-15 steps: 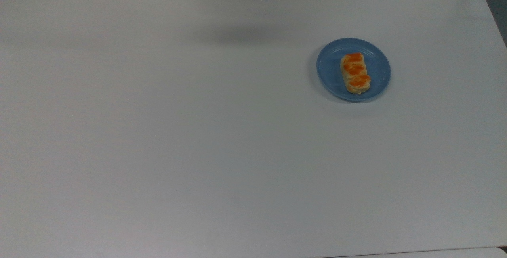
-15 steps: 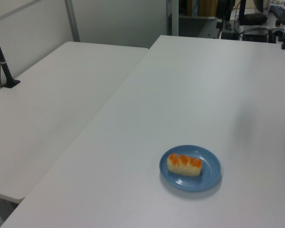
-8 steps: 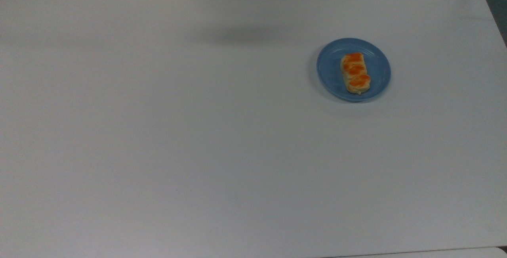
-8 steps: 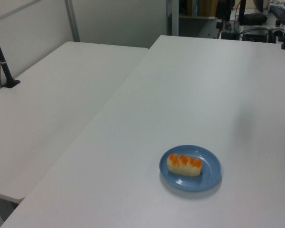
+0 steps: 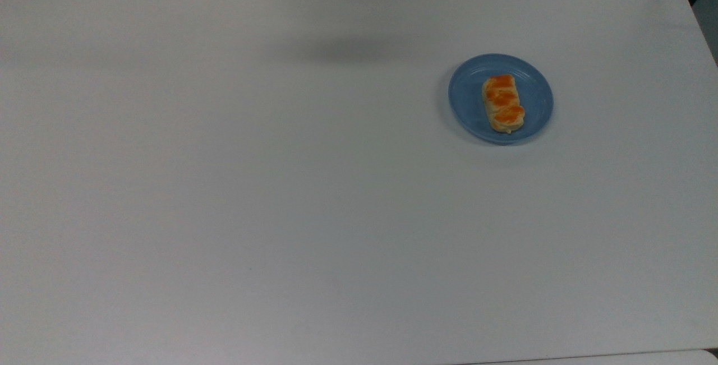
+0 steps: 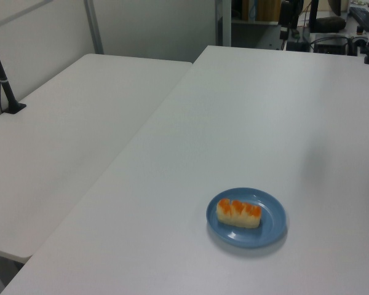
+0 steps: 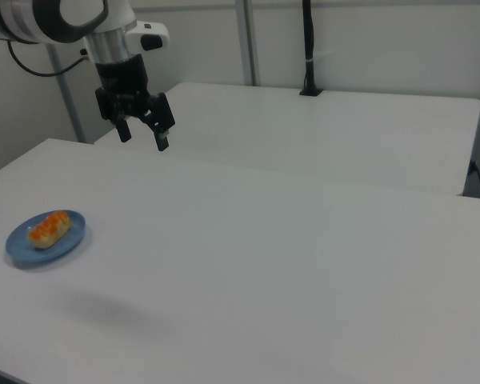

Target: Put the bread on the table

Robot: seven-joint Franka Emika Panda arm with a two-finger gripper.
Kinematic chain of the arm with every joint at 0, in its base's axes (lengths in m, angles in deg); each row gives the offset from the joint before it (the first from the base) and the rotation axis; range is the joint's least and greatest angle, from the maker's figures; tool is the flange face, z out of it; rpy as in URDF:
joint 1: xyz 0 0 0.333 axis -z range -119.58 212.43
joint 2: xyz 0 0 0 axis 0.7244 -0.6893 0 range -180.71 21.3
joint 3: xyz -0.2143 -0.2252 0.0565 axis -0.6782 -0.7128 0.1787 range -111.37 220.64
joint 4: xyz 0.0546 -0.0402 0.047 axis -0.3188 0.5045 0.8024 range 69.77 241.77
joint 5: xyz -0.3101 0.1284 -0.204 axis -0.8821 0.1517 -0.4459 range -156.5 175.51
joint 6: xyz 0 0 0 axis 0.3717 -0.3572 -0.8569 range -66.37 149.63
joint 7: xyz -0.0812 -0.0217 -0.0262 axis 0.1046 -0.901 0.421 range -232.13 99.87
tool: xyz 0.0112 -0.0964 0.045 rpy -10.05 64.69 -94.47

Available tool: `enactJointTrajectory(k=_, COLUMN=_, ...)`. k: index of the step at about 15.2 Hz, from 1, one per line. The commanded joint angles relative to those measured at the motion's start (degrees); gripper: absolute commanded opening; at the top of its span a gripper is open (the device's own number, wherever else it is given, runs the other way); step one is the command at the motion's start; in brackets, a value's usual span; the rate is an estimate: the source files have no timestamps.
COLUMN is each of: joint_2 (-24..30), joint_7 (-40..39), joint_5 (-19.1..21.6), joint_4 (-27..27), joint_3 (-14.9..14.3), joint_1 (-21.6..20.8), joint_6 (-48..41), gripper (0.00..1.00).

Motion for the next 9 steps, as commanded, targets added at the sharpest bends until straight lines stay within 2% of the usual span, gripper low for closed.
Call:
enactJointTrajectory(k=1, joint_2=0.8, joint_7=-1.0, joint_5=-0.1, joint_4=1.4, joint_3=1.9, joint_1=-0.4, joint_6=-1.4, gripper=1.0)
enactJointTrajectory(k=4, joint_2=0.3, joint_7=-1.1, joint_5=0.2, joint_4=1.5, joint_3=2.7, joint_1=-1.0, joint_6=-1.0, gripper=1.0)
enactJointTrajectory(k=9, joint_2=-1.3, joint_7=-1.2, joint_5=0.1, joint_4=3.9, joint_3=7.6, joint_1=-4.3, joint_6=-0.5, gripper=1.0)
